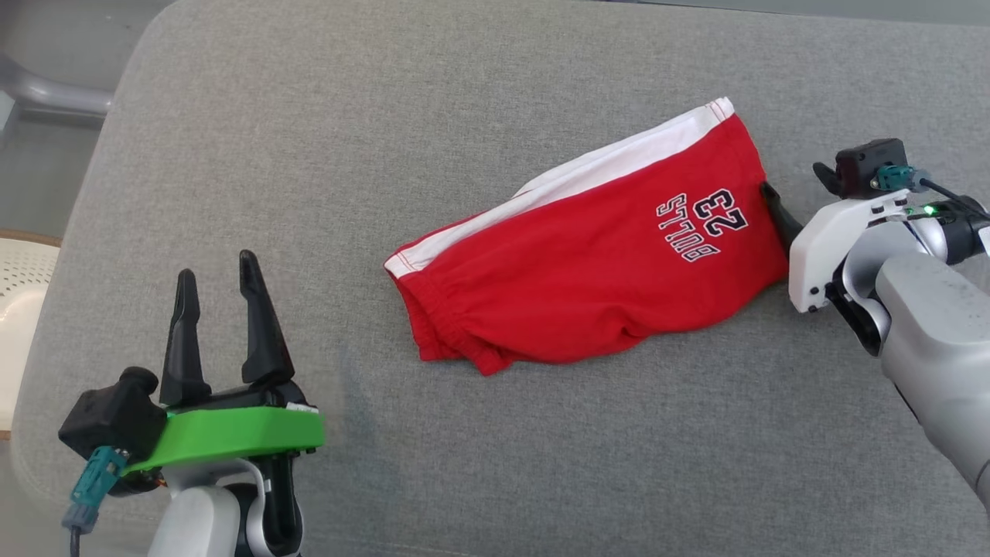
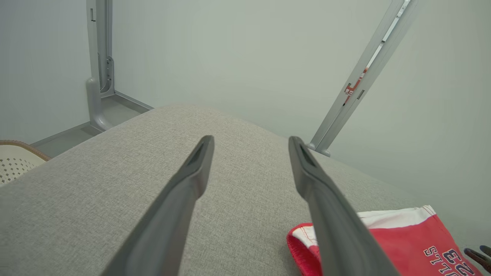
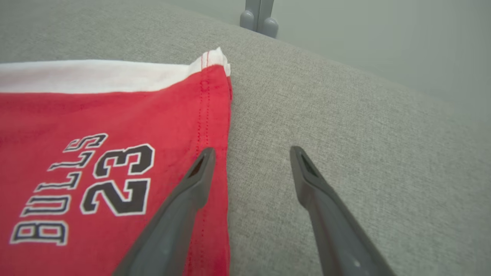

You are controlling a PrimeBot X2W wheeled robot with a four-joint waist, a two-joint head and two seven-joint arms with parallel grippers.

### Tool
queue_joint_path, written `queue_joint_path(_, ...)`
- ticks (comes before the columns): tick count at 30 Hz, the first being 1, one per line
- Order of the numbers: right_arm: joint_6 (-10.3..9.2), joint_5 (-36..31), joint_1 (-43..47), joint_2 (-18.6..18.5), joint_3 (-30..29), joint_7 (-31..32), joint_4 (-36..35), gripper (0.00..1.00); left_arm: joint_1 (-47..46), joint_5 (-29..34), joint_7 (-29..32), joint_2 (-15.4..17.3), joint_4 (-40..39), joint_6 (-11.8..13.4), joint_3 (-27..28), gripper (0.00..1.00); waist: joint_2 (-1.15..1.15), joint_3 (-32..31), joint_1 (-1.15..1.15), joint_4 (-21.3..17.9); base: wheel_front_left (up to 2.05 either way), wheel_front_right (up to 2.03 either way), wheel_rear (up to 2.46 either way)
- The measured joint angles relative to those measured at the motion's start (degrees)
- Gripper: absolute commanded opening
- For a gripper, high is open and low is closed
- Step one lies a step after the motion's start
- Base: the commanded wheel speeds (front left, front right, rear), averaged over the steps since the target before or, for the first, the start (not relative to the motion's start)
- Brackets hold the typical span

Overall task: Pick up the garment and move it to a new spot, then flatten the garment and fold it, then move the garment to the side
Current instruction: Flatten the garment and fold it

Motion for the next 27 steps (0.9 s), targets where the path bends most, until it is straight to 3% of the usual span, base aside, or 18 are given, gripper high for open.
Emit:
queue_joint_path(10, -0.09, 8.2, 0.8, 0.4, 3.4, 7.9, -0.3, 1.00, 2.1, 1.2, 0.0, -1.9, -1.0, -1.4, 4.0, 1.00, 0.00, 0.2, 0.00, 2.2, 0.00, 0.00, 0.00)
queue_joint_path(11, -0.09, 9.0, 0.8, 0.5, 3.6, 8.5, -0.3, 0.87, 2.1, 1.2, 0.0, -2.1, -0.9, -1.6, 4.2, 1.00, 0.00, 0.2, 0.00, 2.3, 0.00, 0.00, 0.00)
queue_joint_path(12, -0.10, 9.8, 0.7, 0.4, 4.0, 9.0, -0.4, 0.51, 2.1, 1.2, 0.0, -2.2, -0.8, -1.7, 4.4, 1.00, 0.00, 0.2, 0.00, 2.4, 0.00, 0.00, 0.00)
queue_joint_path(14, -0.26, 10.8, 0.6, 0.5, 4.5, 9.7, -0.6, 0.26, 2.3, 1.3, 0.0, -2.4, -0.7, -2.0, 4.8, 1.00, 0.00, 0.1, 0.00, 2.5, 0.00, 0.00, 0.00)
queue_joint_path(15, -0.27, 11.4, 0.6, 0.7, 4.8, 9.8, -0.7, 0.00, 2.3, 1.3, 0.0, -2.5, -0.6, -2.0, 5.0, 1.00, 0.00, 0.1, 0.00, 2.4, 0.00, 0.00, 0.00)
queue_joint_path(21, -0.08, 14.8, 1.1, 1.6, 5.6, 7.9, -1.6, 0.00, 2.8, 1.6, 0.0, -2.8, 0.2, -2.5, 5.8, 1.00, 0.00, -0.5, 0.00, 1.3, 0.00, 0.00, 0.00)
queue_joint_path(27, -0.07, 18.2, 4.4, 0.9, 5.8, 2.1, -4.3, 0.00, 3.3, 2.9, 0.0, -3.0, 1.1, -3.1, 6.0, 1.00, 0.00, -1.8, 0.00, -1.1, 0.00, 0.00, 0.00)
